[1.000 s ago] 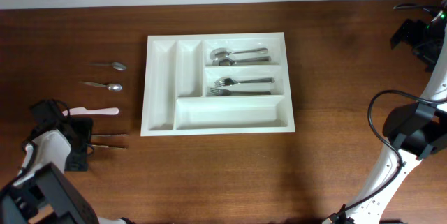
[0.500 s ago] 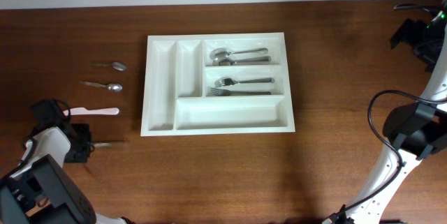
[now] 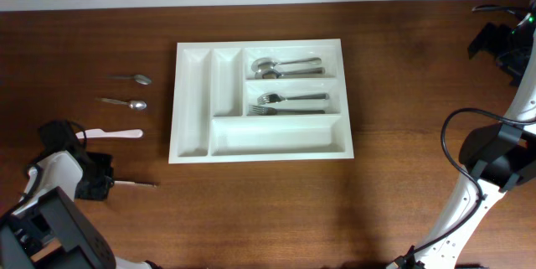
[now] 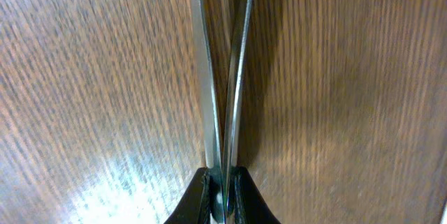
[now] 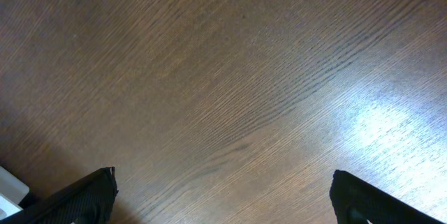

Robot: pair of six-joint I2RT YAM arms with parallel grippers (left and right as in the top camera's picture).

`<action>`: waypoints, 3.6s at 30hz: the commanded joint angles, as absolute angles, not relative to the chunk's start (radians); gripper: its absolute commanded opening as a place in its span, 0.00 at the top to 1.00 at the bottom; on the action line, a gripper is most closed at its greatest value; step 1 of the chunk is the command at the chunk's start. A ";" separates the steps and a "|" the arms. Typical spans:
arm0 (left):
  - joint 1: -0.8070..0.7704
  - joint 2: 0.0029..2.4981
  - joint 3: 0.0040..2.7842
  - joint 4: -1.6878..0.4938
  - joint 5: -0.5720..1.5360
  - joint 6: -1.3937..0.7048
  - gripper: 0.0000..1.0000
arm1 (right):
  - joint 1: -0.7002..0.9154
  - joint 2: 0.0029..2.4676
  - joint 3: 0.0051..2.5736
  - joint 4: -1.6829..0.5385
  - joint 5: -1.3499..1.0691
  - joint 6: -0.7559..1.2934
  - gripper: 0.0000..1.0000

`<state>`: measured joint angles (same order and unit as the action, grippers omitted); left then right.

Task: Pack container
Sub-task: 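Lift the tongs with the left gripper toward the tray, then lower the tongs into the long bottom compartment with the left gripper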

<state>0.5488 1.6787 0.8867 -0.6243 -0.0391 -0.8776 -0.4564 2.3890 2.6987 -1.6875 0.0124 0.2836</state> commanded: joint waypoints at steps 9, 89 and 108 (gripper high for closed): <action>0.550 1.472 1.052 -0.753 -0.014 -0.609 0.98 | -0.452 2.361 2.714 -1.687 0.007 0.281 0.01; -0.730 1.561 1.117 -0.509 -0.416 -1.879 0.98 | -0.452 2.361 2.714 -1.687 0.007 0.281 0.01; -0.694 1.703 1.117 -0.506 -0.303 -1.990 0.98 | -0.452 2.361 2.714 -1.688 0.007 0.281 0.01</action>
<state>-0.6819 1.6798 1.1042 -0.5083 -0.3336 -1.9739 -0.4564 2.3890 2.6987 -1.6875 0.0124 0.2840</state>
